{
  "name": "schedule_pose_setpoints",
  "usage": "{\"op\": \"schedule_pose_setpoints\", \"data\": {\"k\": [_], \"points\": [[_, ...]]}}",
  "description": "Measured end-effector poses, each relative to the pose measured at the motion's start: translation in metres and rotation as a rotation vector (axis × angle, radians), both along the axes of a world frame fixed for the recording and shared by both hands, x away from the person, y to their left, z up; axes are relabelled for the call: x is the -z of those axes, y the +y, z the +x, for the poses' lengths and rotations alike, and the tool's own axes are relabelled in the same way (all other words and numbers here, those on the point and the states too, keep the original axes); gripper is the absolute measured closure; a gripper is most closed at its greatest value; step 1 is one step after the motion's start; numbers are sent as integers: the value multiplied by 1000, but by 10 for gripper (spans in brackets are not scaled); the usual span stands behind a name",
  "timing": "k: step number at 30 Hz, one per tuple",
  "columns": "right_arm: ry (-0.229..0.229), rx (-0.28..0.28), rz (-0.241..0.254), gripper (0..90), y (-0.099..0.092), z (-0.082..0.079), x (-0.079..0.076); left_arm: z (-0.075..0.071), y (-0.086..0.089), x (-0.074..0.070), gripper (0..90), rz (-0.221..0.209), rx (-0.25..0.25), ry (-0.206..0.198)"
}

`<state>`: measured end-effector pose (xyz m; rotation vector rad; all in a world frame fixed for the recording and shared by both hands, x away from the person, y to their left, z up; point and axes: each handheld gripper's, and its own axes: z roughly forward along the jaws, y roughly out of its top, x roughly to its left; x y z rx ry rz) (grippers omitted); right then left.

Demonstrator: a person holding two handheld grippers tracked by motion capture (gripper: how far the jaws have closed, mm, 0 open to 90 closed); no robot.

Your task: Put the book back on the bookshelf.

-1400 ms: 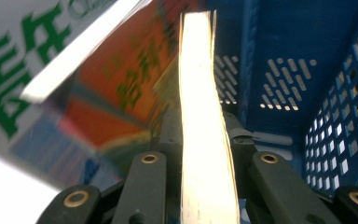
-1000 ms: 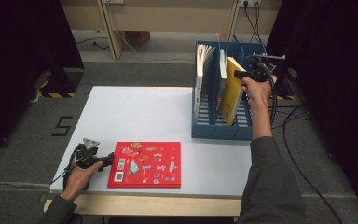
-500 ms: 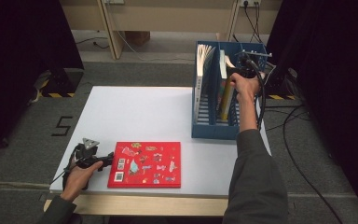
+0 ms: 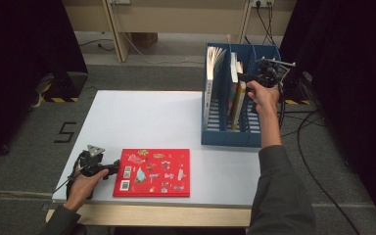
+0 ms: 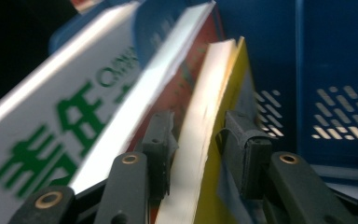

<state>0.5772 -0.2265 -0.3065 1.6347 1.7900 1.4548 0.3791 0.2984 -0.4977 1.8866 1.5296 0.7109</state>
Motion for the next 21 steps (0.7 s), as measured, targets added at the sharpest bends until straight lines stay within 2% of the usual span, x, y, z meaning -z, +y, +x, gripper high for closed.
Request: {"op": "schedule_pose_setpoints", "data": {"k": [5, 8, 11, 16, 21], "points": [[-39, -34, 5, 570, -7, -15, -9, 0, 1, 0, 151, 5, 5, 9], [-54, -63, -15, 538, -10, -28, -9, 0, 1, 0, 152, 3, 5, 8], [-65, -89, -63, 529, -13, -41, -6, 0, 1, 0, 150, 6, 4, 9], [-56, -98, -99, 530, -19, -52, 5, 0, 1, 1, 148, 5, 3, 8], [-41, -109, -104, 542, -21, -55, 19, 0, 1, 1, 148, 6, 4, 9]]}}
